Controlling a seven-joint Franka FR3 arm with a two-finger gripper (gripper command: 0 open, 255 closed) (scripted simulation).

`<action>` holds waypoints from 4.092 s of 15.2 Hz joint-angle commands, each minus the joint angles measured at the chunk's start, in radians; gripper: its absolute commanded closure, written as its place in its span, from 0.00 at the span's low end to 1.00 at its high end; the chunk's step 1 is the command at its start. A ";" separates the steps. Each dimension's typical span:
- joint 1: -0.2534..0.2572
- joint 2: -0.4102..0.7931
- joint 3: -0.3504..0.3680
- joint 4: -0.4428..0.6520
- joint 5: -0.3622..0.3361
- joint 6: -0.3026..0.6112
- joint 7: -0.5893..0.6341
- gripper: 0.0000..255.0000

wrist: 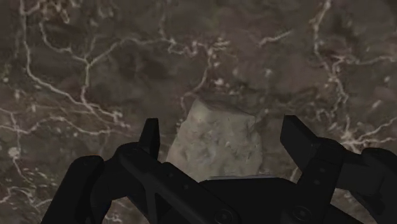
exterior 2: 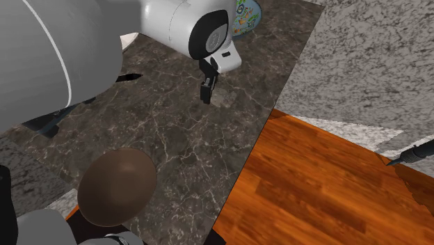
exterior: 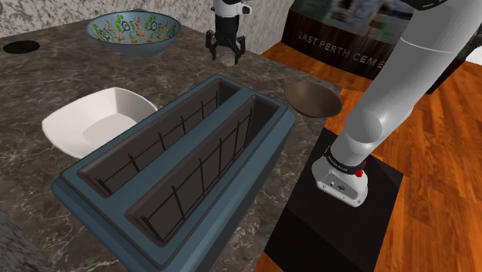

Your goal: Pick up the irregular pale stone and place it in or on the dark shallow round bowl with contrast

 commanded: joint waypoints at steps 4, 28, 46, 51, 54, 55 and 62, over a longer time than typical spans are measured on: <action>0.000 0.005 0.000 -0.011 -0.001 0.016 0.001 0.00; -0.002 -0.026 0.000 0.088 0.008 -0.112 -0.002 1.00; -0.010 -0.208 -0.008 0.061 0.061 -0.259 -0.025 1.00; 0.000 -0.418 -0.026 -0.142 0.116 -0.261 -0.056 1.00; 0.013 -0.542 -0.040 -0.247 0.142 -0.279 -0.070 1.00; 0.019 -0.583 -0.044 -0.280 0.149 -0.287 -0.073 1.00; 0.064 -0.877 -0.076 -0.476 0.188 -0.386 -0.083 1.00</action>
